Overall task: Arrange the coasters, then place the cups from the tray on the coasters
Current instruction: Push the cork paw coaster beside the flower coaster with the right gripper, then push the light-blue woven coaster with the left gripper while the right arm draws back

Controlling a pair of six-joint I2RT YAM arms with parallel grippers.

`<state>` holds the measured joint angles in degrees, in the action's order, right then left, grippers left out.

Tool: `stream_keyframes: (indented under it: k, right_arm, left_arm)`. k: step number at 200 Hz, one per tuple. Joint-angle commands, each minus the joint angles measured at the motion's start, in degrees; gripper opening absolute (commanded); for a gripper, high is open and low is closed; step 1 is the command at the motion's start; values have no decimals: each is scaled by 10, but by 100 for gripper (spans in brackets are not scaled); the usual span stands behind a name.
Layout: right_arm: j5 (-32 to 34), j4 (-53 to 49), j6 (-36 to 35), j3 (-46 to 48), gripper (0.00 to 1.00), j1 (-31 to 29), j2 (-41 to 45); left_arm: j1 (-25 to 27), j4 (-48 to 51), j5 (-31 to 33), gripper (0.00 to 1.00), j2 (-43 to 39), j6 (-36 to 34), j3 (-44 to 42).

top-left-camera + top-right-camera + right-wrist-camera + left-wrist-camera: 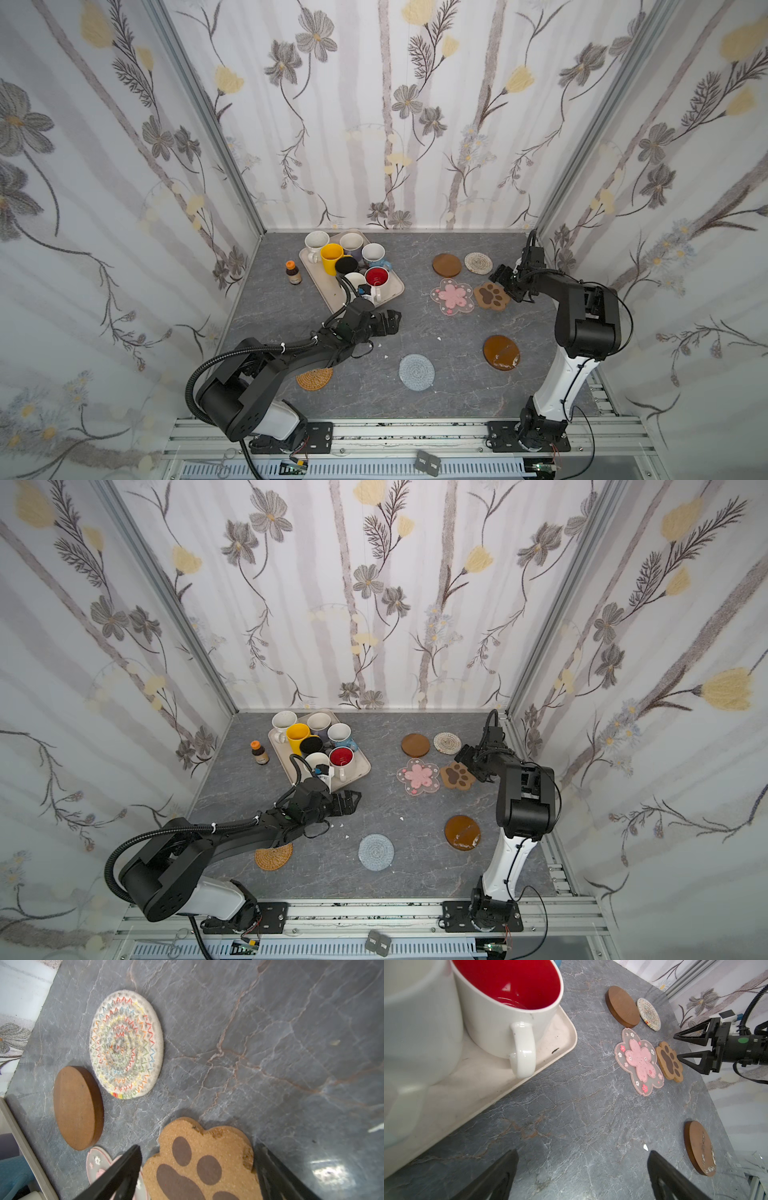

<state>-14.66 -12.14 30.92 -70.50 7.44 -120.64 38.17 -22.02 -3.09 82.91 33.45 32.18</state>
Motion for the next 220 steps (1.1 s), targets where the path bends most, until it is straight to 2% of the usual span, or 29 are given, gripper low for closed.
stream_keyframes:
  k: [1, 32, 65, 110, 159, 199, 220]
  right_arm:
    - [13, 20, 6, 2, 86, -2, 14]
    - [17, 29, 8, 1, 86, -2, 48]
    - [31, 25, -4, 12, 86, -17, 107]
    - [26, 61, -6, 92, 86, -52, 215]
    - [29, 106, -2, 194, 86, -93, 341]
    - [8, 137, 2, 272, 86, -101, 419]
    - [-3, 177, 15, 336, 87, -101, 462]
  left_arm:
    - [1, -2, -8, 100, -12, 2, -8]
    - [5, 32, -17, 100, -43, -3, -19]
    - [33, 88, 6, 99, -105, -5, -39]
    - [86, 160, 17, 87, -153, 6, -38]
    - [173, 284, 61, 71, -110, -2, 27]
    - [228, 320, 71, 56, -76, 14, 57]
    - [246, 339, 76, 50, -23, 9, 85]
